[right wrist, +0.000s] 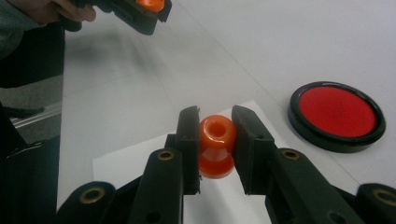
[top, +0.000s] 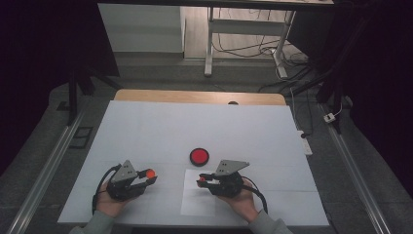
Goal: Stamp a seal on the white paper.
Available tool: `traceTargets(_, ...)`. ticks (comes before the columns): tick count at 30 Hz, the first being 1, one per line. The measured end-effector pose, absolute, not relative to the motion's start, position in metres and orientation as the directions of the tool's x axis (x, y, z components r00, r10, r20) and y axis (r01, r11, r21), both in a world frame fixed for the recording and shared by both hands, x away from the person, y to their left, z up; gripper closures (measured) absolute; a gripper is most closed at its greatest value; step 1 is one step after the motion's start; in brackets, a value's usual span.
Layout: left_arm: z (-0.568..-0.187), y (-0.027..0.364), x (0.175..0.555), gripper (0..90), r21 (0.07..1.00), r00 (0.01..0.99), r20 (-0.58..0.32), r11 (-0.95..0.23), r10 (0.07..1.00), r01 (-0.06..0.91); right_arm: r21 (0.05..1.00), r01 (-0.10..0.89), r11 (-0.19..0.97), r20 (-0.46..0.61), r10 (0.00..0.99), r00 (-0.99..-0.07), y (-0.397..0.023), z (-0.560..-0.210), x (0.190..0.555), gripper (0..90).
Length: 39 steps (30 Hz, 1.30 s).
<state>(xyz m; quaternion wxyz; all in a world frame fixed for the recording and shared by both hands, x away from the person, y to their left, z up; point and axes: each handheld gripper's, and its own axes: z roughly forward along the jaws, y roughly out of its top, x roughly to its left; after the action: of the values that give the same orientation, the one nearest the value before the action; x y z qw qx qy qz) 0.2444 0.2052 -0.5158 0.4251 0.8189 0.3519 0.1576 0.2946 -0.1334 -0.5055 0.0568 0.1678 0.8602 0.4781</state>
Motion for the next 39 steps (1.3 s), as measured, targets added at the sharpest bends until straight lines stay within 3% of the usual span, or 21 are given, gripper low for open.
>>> traceTargets(39,-0.516,0.205,0.245,64.7,0.805,0.703,-0.041,-0.393,0.71,0.444,0.797,0.223,0.562,0.027,0.335,-0.942,-0.125,-0.527,0.294,72.3)
